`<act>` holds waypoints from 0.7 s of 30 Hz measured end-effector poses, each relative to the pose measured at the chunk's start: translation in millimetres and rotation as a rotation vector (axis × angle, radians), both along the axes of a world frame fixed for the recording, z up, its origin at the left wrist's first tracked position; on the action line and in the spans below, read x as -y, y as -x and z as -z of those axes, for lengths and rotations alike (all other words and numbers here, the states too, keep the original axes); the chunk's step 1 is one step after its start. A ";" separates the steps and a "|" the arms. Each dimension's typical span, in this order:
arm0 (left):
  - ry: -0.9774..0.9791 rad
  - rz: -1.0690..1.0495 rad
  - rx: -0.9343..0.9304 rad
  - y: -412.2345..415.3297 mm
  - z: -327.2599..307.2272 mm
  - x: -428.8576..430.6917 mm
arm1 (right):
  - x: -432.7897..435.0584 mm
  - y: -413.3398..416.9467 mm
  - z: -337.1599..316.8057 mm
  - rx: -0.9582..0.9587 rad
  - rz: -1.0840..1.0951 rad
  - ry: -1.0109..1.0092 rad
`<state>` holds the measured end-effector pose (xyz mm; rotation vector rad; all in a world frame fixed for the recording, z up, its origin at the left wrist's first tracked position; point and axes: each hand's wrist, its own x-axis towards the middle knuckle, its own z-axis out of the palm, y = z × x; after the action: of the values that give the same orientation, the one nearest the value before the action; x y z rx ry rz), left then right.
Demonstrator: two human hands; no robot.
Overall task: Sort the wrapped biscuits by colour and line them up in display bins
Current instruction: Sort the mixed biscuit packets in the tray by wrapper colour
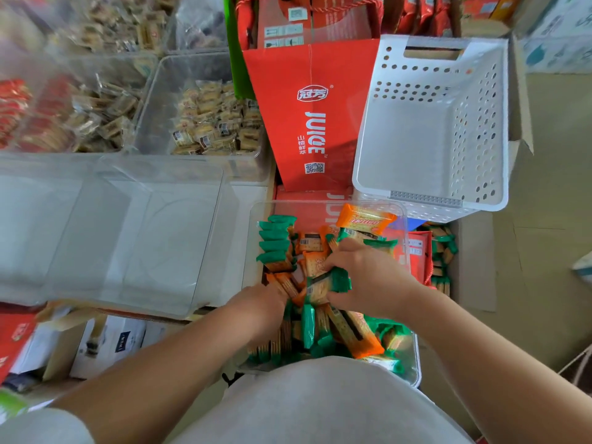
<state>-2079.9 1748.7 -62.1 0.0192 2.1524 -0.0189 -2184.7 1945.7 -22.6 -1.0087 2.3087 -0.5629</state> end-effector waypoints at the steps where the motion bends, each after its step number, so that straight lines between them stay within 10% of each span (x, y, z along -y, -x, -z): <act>1: 0.001 0.009 -0.046 -2.8 -4.1 0.3 | 0.9 -0.8 2.3 0.013 -0.003 0.015; 11: -0.141 -0.164 -0.544 -51.2 -29.9 -11.5 | 6.6 -5.5 22.8 0.074 -0.002 0.115; 21: -0.259 -0.485 -0.552 -48.3 -9.1 -13.1 | 8.5 -11.7 22.9 0.032 0.112 0.192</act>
<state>-2031.6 1761.8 -53.0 -0.3992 2.6363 0.5971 -2173.0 1937.2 -45.5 -0.9524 2.3274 -0.8531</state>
